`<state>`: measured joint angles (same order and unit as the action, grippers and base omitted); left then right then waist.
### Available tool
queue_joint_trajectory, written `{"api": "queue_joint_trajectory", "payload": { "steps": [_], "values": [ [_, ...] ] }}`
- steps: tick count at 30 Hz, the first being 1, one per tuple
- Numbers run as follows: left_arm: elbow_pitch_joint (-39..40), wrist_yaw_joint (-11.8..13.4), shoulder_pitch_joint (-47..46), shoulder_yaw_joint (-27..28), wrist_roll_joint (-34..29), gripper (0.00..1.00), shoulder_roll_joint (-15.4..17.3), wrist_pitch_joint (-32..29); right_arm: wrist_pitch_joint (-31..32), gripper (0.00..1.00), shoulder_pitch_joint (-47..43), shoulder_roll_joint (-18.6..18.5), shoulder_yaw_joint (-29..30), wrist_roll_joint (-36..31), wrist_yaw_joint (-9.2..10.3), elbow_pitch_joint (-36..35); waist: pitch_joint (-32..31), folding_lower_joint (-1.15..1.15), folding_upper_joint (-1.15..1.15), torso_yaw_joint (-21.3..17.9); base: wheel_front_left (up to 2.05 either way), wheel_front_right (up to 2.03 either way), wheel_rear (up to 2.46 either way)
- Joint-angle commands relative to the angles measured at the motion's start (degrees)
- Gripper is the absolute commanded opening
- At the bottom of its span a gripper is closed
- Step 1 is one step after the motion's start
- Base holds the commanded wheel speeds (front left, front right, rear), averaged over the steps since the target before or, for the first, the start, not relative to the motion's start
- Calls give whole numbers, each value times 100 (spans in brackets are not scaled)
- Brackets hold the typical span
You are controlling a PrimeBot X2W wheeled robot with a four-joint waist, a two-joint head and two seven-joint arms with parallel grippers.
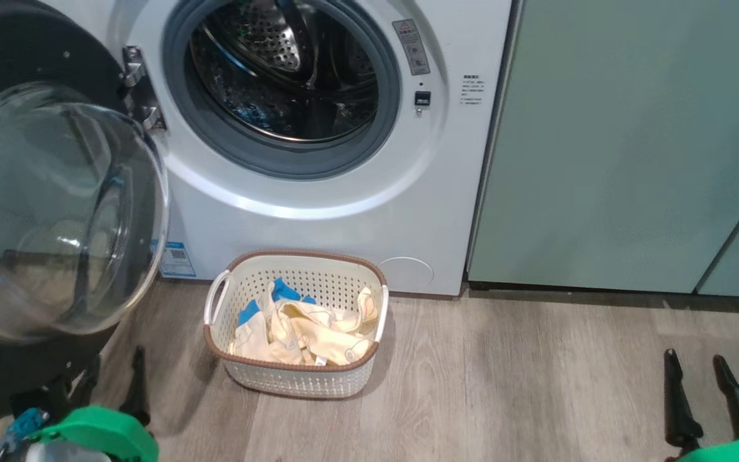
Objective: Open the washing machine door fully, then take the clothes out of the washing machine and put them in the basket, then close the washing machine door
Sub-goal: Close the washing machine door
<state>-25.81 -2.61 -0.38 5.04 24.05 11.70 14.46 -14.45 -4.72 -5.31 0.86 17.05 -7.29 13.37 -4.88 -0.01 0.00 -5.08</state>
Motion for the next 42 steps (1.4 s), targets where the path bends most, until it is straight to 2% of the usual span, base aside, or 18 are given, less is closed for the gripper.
{"api": "queue_joint_trajectory", "payload": {
  "steps": [1, 11, 17, 32, 42],
  "values": [
    [181, 17, -371, 247, -65, 100, 178, 53, -55, 100, 135, -66, -103, -52, -20, -199, 2, 1, 0, 23, -50, 50, 0],
    [346, 52, -413, 405, -170, 100, 100, 53, -55, 100, 164, -25, -142, -41, -20, -235, 40, 1, 0, 440, -7, 7, 0],
    [382, 107, -431, 529, -201, 100, 66, 53, -55, 100, 217, 14, -148, -21, -20, -241, 47, 1, 0, 889, 0, 0, 0],
    [443, 150, -529, 737, -247, 100, -10, 54, -55, 100, 359, 130, -187, -47, -20, -258, 109, 1, 0, 2291, 0, 0, 0],
    [517, 165, -469, 889, -270, 100, -52, 54, -55, 100, 396, 156, -167, -38, -20, -266, 143, 1, 0, 2824, 0, 0, 0]
  ]
}}
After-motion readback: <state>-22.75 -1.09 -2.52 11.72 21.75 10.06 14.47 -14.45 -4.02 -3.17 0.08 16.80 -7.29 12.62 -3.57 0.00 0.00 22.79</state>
